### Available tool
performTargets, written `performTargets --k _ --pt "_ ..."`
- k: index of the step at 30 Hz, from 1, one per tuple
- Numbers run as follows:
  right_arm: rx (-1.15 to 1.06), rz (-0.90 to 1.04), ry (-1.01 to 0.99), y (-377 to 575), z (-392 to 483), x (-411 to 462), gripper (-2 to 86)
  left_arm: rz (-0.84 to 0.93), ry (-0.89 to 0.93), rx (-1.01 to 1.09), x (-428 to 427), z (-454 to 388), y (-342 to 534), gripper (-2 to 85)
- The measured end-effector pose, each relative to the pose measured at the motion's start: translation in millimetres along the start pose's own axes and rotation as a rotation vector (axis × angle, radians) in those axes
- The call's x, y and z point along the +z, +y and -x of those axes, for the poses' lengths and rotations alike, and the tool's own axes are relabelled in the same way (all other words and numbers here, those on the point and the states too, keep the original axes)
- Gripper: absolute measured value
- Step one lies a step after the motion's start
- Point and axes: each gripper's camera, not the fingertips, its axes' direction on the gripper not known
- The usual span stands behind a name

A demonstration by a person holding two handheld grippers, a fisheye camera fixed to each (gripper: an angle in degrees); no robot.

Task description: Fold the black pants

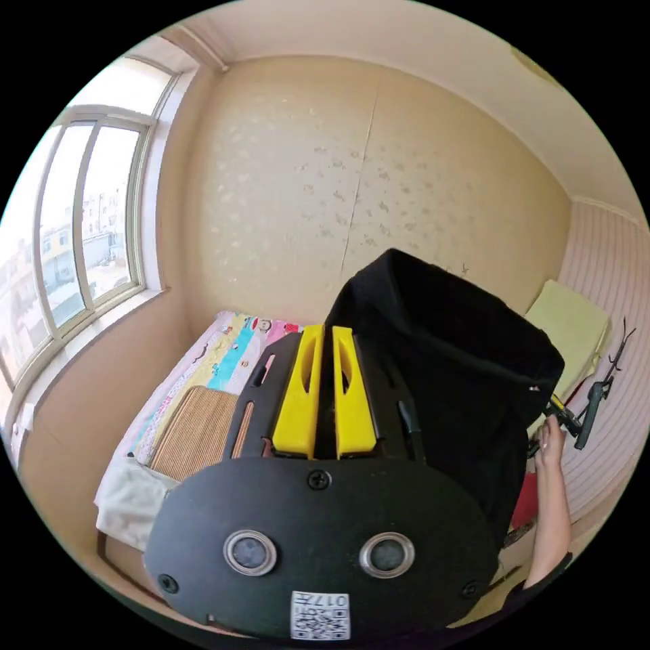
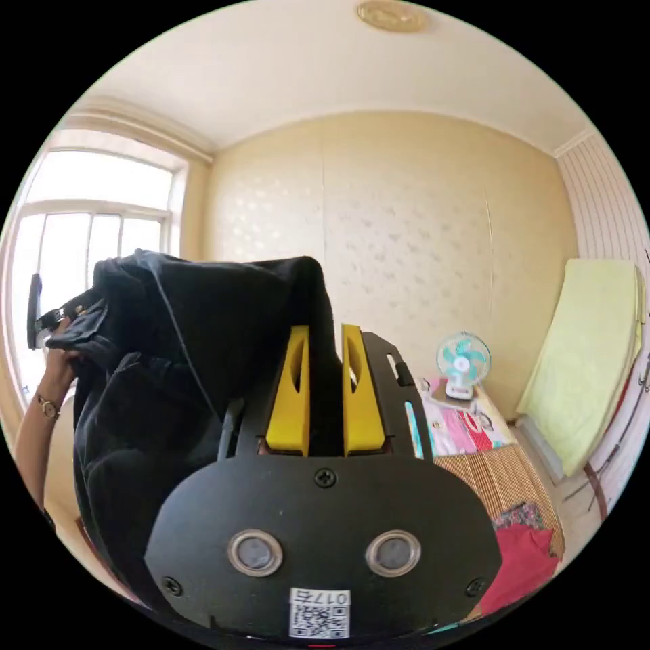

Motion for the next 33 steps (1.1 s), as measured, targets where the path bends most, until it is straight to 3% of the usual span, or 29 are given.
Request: performTargets --k 1,3,7,12,16,18,22,25,26,28,30,33 --pt "0.146 0.192 0.044 9 -27 55 11.0 0.083 -0.051 0.000 28 7 3 2.0" --pt "0.216 0.261 0.032 46 -51 97 10.6 0.097 -0.086 0.078 88 26 53 3.0" --pt "-0.125 0.337 0.091 186 -53 148 10.5 0.218 0.048 0.226 159 45 185 5.1" --pt "-0.158 0.557 0.009 389 -89 138 10.7 0.547 0.277 0.346 213 30 428 6.4" --pt "-0.057 0.603 0.071 496 -117 64 11.8 0.639 0.476 0.251 198 -8 540 7.8" --pt "0.010 0.580 0.106 518 -129 28 12.8 0.619 0.624 0.187 185 -49 574 10.3" --pt "0.157 0.682 0.140 559 -164 -2 12.6 0.660 0.638 0.134 197 -121 615 13.1" --pt "0.229 0.735 -0.040 558 -191 -12 6.7 0.897 0.547 0.161 235 -172 661 8.3" --pt "0.233 0.752 -0.079 553 -196 -16 5.8 0.853 0.484 0.144 227 -173 664 2.7" --pt "0.287 0.693 -0.233 524 -220 -60 3.5 0.850 0.606 0.131 208 -170 662 1.7" --pt "0.311 0.549 -0.446 503 -238 -115 2.7 0.792 0.898 0.036 160 -148 653 1.1" --pt "0.288 0.477 -0.515 507 -269 -184 1.7 0.790 0.951 0.030 101 -118 661 1.3"
